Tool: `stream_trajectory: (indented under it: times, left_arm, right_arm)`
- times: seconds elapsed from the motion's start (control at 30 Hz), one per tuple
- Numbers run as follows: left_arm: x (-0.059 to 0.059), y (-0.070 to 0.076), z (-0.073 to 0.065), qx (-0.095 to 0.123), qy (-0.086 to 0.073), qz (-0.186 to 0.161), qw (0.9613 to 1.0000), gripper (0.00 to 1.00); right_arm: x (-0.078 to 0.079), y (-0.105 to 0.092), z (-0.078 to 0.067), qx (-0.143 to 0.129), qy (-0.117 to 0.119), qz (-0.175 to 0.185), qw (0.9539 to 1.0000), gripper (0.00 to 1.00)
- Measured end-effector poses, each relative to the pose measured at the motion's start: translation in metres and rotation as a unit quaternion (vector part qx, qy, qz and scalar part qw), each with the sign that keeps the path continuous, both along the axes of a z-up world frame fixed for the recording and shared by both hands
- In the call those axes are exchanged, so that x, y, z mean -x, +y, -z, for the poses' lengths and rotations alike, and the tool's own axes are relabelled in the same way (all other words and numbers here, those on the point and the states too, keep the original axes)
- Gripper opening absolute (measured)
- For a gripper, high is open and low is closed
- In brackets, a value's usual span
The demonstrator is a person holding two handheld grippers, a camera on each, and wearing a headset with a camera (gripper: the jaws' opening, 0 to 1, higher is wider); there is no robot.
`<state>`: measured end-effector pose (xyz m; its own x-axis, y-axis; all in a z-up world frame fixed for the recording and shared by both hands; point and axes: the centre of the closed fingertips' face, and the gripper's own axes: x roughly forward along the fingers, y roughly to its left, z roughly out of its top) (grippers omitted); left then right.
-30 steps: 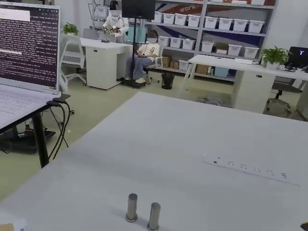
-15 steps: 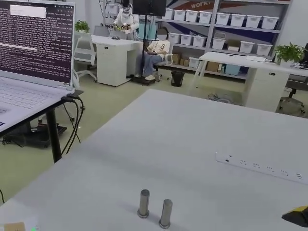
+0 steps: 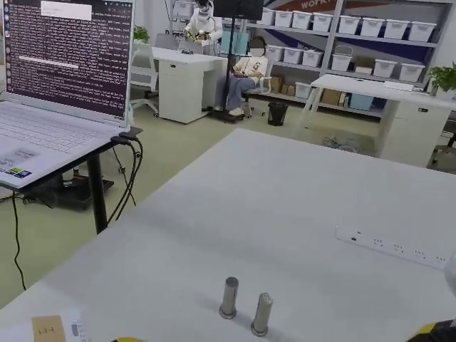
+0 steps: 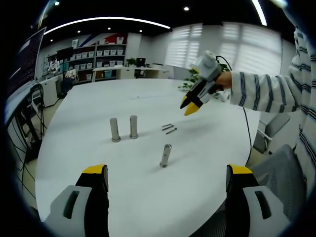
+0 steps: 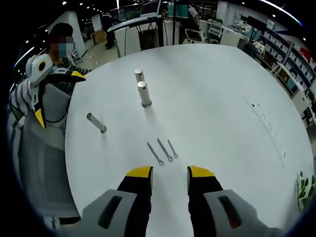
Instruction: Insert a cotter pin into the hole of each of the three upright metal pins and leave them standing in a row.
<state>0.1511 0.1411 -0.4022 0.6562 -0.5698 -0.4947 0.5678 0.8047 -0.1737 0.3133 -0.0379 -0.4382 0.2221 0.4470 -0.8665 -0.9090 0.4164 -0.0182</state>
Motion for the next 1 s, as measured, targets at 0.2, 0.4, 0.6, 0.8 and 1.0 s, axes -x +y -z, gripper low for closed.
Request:
stream_trajectory:
  times: [0.2,0.4,0.6,0.8,1.0]
  left_arm:
    - [0.004,0.003,0.006,0.001,0.008,-0.005,1.0,0.99]
    - [0.007,0.005,0.01,0.001,0.017,-0.01,0.9998,0.99]
    - [0.006,0.005,0.01,0.004,0.017,-0.014,0.9997,0.99]
    - [0.008,0.004,0.015,0.007,0.027,-0.016,0.9995,0.96]
    - [0.008,0.003,0.017,0.011,0.031,-0.015,0.9993,0.96]
  right_arm:
    - [-0.014,0.014,0.018,-0.014,0.003,-0.004,0.9999,0.14]
    - [-0.02,0.025,0.035,0.012,-0.002,-0.037,0.9992,0.09]
    - [-0.021,0.032,0.048,0.014,0.008,-0.049,0.9987,0.06]
    - [-0.023,0.03,0.059,0.027,0.017,-0.054,0.998,0.05]
    - [-0.024,0.029,0.06,0.032,0.015,-0.055,0.9979,0.03]
